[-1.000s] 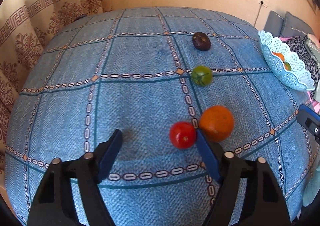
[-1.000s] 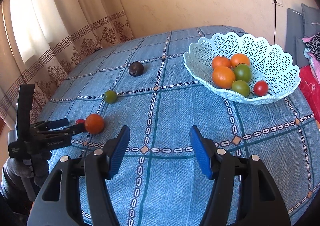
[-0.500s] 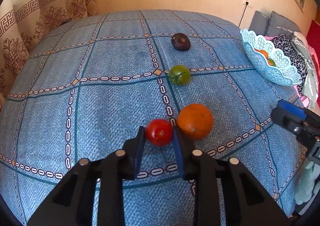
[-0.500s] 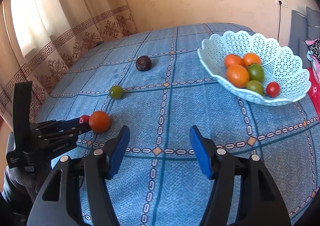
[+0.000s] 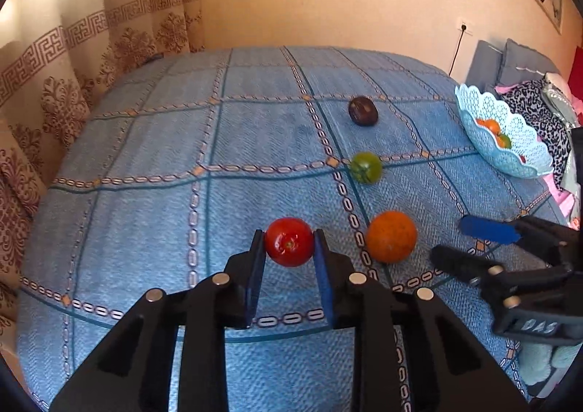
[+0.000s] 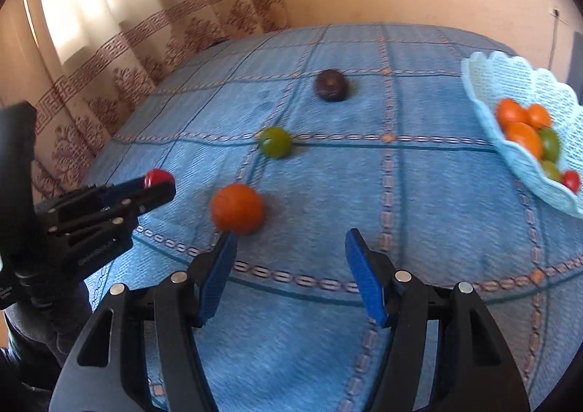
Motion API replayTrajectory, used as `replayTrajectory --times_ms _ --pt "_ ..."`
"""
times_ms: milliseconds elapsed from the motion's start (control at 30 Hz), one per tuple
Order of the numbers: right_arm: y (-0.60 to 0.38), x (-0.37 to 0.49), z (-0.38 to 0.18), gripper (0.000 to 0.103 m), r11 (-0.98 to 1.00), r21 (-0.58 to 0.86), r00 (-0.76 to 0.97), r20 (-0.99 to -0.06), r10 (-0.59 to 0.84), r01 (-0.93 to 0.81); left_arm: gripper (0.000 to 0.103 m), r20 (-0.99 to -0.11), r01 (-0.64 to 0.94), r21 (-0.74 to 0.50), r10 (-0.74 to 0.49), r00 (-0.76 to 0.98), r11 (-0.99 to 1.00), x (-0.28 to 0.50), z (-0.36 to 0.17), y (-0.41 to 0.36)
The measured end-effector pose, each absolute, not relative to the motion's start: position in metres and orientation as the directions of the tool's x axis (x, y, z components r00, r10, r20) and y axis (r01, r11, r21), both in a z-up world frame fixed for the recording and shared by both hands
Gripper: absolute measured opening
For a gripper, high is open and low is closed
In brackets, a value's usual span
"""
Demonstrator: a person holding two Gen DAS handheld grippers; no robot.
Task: Organize fruits
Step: 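Grasp the large orange with the right gripper while the left gripper lifts the red tomato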
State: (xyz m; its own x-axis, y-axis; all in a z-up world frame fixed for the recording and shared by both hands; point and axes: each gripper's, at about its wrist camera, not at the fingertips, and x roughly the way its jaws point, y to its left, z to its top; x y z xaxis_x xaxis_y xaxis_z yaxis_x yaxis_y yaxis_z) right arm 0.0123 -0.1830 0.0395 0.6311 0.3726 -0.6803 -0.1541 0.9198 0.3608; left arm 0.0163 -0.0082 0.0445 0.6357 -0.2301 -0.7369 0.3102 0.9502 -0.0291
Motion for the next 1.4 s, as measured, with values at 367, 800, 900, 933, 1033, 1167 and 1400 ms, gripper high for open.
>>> replayTrajectory --times_ms 367,800,900,933,1033,1167,1400 --pt "-0.146 0.042 0.034 0.057 0.909 0.357 0.581 -0.702 0.413 -0.214 0.027 -0.719 0.273 -0.045 -0.221 0.659 0.961 0.018 0.054 0.012" --pt "-0.143 0.043 0.035 0.040 0.918 0.330 0.605 -0.692 0.394 -0.221 0.027 -0.717 0.268 -0.055 -0.225 0.660 0.962 0.020 0.056 0.011" --pt "-0.152 0.037 0.038 0.040 0.916 0.345 0.617 -0.681 0.396 -0.207 0.027 -0.712 0.275 -0.051 -0.228 0.664 0.960 0.019 0.059 0.006" --pt "-0.155 0.036 0.039 0.040 0.916 0.349 0.621 -0.678 0.394 -0.201 0.027 -0.711 0.278 -0.049 -0.230 0.665 0.959 0.018 0.060 0.005" --pt "-0.170 0.030 0.043 0.040 0.913 0.367 0.640 -0.662 0.389 -0.176 0.027 -0.707 0.289 -0.044 -0.234 0.667 0.956 0.017 0.064 -0.002" --pt "-0.193 0.021 0.050 0.040 0.912 0.388 0.672 -0.640 0.373 -0.136 0.027 -0.702 0.309 -0.036 -0.244 0.669 0.950 0.015 0.069 -0.013" --pt "-0.234 0.008 0.059 0.040 0.911 0.409 0.721 -0.613 0.323 -0.061 0.027 -0.691 0.353 -0.015 -0.265 0.673 0.936 0.011 0.079 -0.039"
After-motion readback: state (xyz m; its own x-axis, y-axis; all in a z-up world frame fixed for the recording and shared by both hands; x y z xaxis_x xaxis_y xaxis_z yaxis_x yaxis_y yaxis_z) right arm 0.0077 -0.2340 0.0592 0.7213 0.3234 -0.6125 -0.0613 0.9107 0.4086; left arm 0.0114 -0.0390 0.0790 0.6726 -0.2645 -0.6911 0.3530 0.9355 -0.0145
